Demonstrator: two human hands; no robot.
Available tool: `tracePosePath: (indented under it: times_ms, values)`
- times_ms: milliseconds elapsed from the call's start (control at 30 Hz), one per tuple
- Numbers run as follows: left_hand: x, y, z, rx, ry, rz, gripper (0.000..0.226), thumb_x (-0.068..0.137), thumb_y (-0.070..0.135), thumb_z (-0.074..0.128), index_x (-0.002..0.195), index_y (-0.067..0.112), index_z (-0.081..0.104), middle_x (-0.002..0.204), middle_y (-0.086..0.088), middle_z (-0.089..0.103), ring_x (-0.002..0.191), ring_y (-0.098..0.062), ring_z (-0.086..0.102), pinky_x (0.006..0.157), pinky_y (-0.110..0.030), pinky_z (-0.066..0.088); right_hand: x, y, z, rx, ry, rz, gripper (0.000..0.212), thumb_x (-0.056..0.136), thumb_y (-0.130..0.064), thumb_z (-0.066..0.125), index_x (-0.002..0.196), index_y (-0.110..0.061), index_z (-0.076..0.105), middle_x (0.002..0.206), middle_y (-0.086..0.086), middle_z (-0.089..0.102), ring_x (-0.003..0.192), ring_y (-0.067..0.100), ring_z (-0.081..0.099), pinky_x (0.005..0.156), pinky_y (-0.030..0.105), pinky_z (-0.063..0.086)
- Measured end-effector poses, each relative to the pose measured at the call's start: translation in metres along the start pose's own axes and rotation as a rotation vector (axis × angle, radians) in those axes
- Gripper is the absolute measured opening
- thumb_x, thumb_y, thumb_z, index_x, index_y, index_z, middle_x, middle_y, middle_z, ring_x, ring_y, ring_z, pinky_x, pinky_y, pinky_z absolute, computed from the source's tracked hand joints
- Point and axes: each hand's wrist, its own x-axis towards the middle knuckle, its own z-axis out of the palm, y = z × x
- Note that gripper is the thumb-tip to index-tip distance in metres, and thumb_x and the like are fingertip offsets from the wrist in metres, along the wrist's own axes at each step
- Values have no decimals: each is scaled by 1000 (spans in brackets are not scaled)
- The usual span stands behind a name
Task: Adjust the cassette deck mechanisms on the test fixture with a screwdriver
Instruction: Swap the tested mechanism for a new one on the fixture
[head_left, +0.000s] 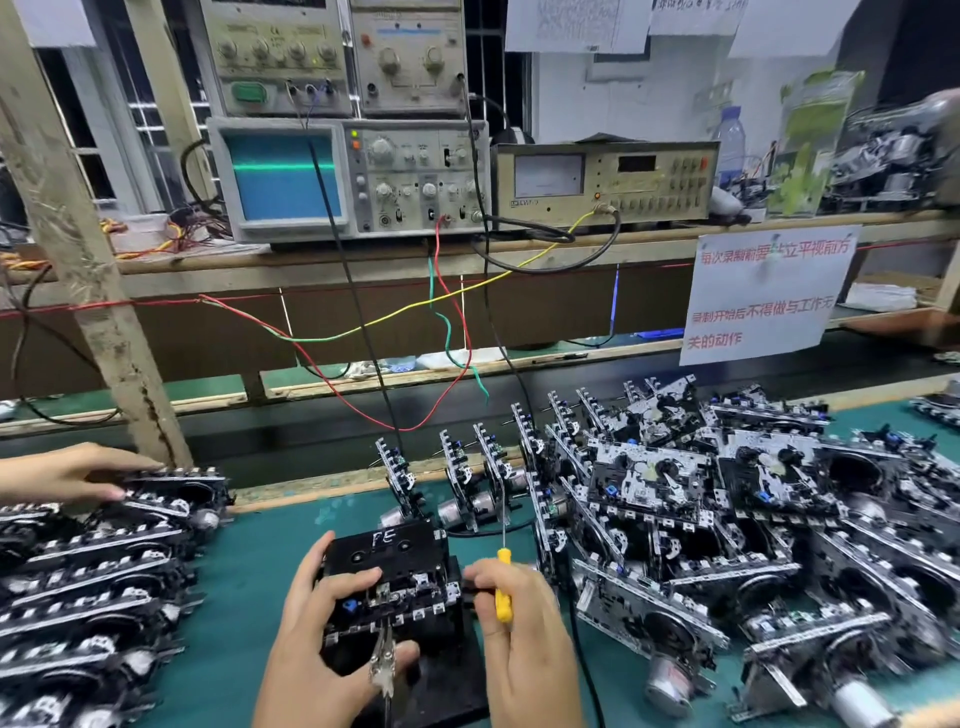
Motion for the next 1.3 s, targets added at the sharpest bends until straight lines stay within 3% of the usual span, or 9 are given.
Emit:
tracePosePath:
  times_ms: [67,167,367,533,633,733,933,1133,1300]
  values:
    - [0,0,0,-8,5,4,71,46,50,90,112,54,64,155,32,30,137,7,38,103,-39,39,1,0,1,14,3,4,15,99,-32,47,110,-42,46,119,-24,62,112,2,56,92,14,42]
    - [-1,2,0,-7,9,-8,72,46,52,91,113,54,63,155,32,30,139,-1,41,103,-40,40,1,-1,3,12,9,5,18,99,-31,47,111,-42,39,130,-24,58,120,3,53,93,8,38]
    - [-1,4,1,-10,21,-10,73,43,65,84,112,53,63,155,30,30,139,-3,42,103,-39,40,-1,-1,3,16,-11,49,20,98,-33,47,110,-44,36,134,-26,55,125,2,49,96,5,33]
    - [-1,5,0,-19,19,-13,72,43,66,84,112,53,64,156,30,30,141,-1,38,104,-39,38,-2,0,4,-13,-20,60,37,95,-19,58,110,-45,36,133,-29,52,123,-3,47,94,2,32]
    - [-1,6,0,-23,13,-31,72,43,65,85,111,53,64,156,30,29,140,-1,40,103,-39,39,-1,-1,4,-17,-25,55,33,95,-22,56,109,-45,37,133,-29,51,122,-3,47,92,3,34]
    - [-1,7,0,-27,8,-32,71,43,65,84,110,53,64,156,31,29,137,10,37,103,-38,38,-1,0,3,-41,-32,12,28,93,-21,56,106,-42,43,131,-28,51,121,2,47,90,8,37]
    - [0,10,-1,-20,1,-39,69,43,59,88,107,55,64,154,35,29,134,21,30,104,-33,34,-3,-2,1,-63,-128,68,42,87,-21,58,110,-52,41,134,-34,38,125,3,42,89,10,39]
    - [0,13,-2,-13,-19,-54,67,46,48,94,105,57,63,153,36,27,142,2,34,108,-36,30,-4,-1,1,-46,-141,86,38,86,-29,55,113,-53,40,132,-34,38,126,6,42,89,13,41]
    - [0,14,-2,-24,-19,-46,64,46,48,89,104,59,62,153,36,27,139,2,35,109,-37,29,-4,-1,2,-35,-150,103,35,86,-38,49,114,-55,38,132,-35,35,126,7,41,88,20,44]
